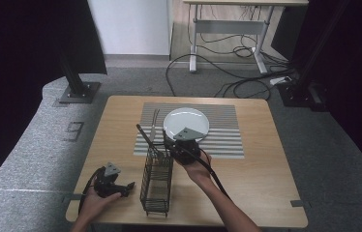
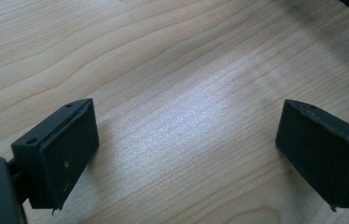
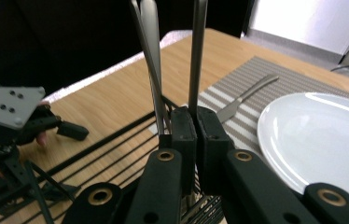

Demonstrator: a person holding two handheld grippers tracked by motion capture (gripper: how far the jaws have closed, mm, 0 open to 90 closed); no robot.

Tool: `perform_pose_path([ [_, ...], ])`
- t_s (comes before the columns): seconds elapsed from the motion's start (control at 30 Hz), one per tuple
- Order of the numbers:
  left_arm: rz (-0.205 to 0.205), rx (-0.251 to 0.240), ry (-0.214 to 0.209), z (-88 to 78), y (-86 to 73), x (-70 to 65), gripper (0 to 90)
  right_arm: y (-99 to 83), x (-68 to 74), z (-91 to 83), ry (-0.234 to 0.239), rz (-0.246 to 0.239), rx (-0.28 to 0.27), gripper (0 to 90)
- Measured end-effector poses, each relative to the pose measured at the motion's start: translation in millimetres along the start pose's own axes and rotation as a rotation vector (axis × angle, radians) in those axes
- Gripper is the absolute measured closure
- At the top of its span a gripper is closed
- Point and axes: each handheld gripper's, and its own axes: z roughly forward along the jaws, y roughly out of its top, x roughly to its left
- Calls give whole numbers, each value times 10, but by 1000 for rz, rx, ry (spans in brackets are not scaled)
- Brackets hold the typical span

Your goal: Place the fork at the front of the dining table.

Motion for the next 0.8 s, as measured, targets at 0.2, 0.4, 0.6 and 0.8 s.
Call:
perform_pose_path([
  [0.2, 0, 0, 0, 0, 0, 0, 56, 23, -50, -87, -1, 12, -33, 867],
  [0.4, 0, 0, 0, 0, 0, 0, 56, 98, -111, -288, 22, 37, -116, 867],
  [0.6, 1, 0, 0, 0, 0, 1, 56, 170, -146, -452, 32, 53, -169, 867],
  [0.8, 1, 0, 0, 0, 0, 0, 56, 254, -199, -680, 23, 61, -229, 867],
])
